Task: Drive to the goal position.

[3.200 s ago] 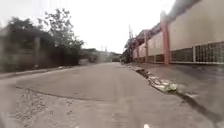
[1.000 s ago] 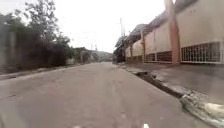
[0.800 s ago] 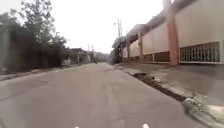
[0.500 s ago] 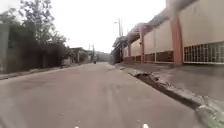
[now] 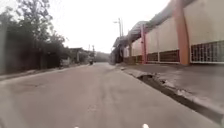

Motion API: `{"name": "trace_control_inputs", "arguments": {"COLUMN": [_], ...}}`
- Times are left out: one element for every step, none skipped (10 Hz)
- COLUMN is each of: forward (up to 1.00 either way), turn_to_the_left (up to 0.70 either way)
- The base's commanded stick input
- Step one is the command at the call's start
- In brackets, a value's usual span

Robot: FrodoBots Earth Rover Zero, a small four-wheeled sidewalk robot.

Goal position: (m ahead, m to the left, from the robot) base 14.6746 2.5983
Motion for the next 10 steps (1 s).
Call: {"name": "trace_control_inputs", "arguments": {"forward": [0.70,0.70,0.70,0.70,0.70,0.70,0.70,0.70,0.70,0.70], "turn_to_the_left": [0.04,0.04,0.03,0.03,0.04,0.10,0.13,0.08,0.02,0.08]}}
